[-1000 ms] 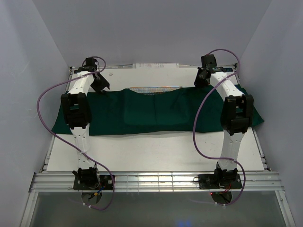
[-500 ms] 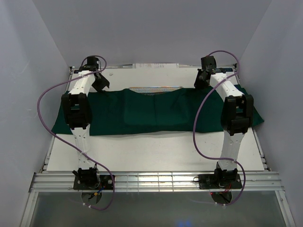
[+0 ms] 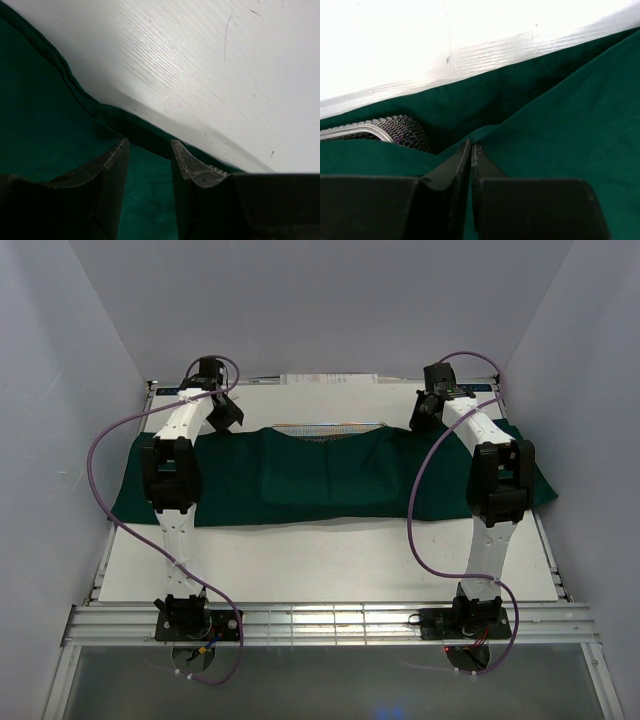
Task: Open and lay out the surgical kit
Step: Open the surgical kit at the center of the board.
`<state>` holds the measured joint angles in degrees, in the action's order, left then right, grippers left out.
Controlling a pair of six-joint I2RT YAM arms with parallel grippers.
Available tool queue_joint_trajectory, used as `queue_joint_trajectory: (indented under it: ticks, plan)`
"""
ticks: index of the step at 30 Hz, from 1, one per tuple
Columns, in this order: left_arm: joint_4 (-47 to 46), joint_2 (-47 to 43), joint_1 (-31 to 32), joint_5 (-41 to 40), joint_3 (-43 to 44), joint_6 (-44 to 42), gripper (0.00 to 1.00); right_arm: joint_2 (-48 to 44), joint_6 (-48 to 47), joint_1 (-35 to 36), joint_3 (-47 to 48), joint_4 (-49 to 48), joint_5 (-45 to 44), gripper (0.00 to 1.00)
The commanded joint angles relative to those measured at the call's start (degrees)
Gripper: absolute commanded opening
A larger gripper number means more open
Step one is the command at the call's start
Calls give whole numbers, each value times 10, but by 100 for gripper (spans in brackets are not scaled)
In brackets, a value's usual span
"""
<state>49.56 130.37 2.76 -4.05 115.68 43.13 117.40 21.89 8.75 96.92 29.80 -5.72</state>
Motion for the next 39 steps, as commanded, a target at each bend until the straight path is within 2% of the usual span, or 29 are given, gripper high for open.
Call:
queue_joint_trajectory:
  ticks: [1, 12, 30, 35, 39]
  plan:
    - [4, -2, -3, -11, 11, 4, 49, -31, -7, 1, -2, -18, 7, 8]
    - [18, 12, -4, -22, 7, -22, 53, -28, -10, 0, -6, -19, 13, 8]
    - [19, 40, -5, -36, 23, -29, 53, -26, -18, 0, -17, -24, 19, 8]
    - [19, 45, -6, -26, 22, -30, 51, -26, -19, 0, -12, -22, 17, 8]
    - [18, 46, -5, -19, 21, -31, 45, -29, -19, -1, -9, -22, 13, 8]
